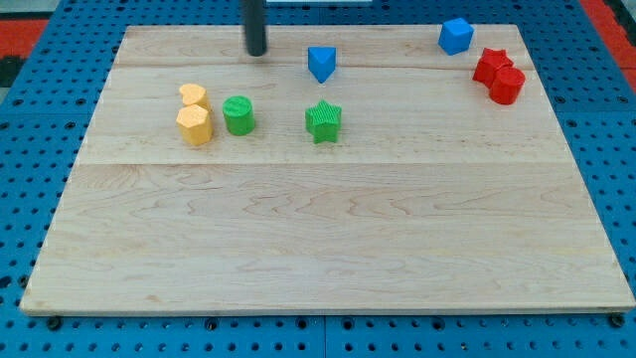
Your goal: Move the blue triangle towards the blue cube
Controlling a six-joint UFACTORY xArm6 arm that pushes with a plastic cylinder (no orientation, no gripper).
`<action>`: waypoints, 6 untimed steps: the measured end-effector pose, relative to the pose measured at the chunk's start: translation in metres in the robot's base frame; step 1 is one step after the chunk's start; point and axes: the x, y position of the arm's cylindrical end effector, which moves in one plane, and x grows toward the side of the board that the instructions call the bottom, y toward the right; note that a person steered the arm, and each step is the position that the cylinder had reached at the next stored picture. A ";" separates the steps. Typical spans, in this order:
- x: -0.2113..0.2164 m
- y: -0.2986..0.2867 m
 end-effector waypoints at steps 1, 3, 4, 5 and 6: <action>0.056 0.066; 0.009 0.106; 0.007 0.103; 0.003 0.134; -0.014 0.167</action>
